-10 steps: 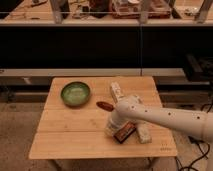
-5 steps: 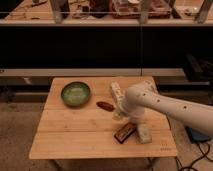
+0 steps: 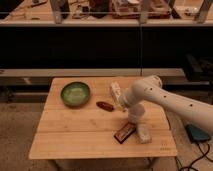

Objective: Place the pepper in the ceramic bowl

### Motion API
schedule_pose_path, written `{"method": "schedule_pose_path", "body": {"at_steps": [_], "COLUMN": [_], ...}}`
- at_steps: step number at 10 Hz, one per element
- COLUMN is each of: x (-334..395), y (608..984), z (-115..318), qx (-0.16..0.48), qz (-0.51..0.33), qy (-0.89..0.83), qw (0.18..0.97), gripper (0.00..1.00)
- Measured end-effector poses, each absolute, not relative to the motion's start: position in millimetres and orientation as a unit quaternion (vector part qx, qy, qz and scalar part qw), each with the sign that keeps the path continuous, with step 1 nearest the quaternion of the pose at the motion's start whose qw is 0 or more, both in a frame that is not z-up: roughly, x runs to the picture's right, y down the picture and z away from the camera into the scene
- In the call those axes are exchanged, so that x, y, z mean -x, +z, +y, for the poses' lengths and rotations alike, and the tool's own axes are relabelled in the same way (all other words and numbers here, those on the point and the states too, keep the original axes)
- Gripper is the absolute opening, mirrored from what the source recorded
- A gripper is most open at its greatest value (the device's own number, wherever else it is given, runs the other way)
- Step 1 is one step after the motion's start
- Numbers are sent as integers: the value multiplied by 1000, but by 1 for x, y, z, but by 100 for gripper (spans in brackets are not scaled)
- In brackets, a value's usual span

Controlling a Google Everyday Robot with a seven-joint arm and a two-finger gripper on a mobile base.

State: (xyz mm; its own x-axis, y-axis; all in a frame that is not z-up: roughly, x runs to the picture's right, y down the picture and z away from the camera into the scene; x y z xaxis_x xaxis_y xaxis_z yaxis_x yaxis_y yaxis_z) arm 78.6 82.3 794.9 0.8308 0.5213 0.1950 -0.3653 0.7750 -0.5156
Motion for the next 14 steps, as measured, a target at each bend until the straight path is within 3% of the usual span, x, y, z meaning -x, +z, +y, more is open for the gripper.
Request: {"method": "schedule_pose_path", "body": {"at_steps": [2, 10, 14], "x": [-89, -79, -52], "y": [803, 808, 834], "z": [78, 85, 92], "qx": [231, 255, 286], "qz": [-180, -181, -198], "qy": [235, 221, 198], "qw": [927, 924, 916], "gripper": [40, 40, 40]}}
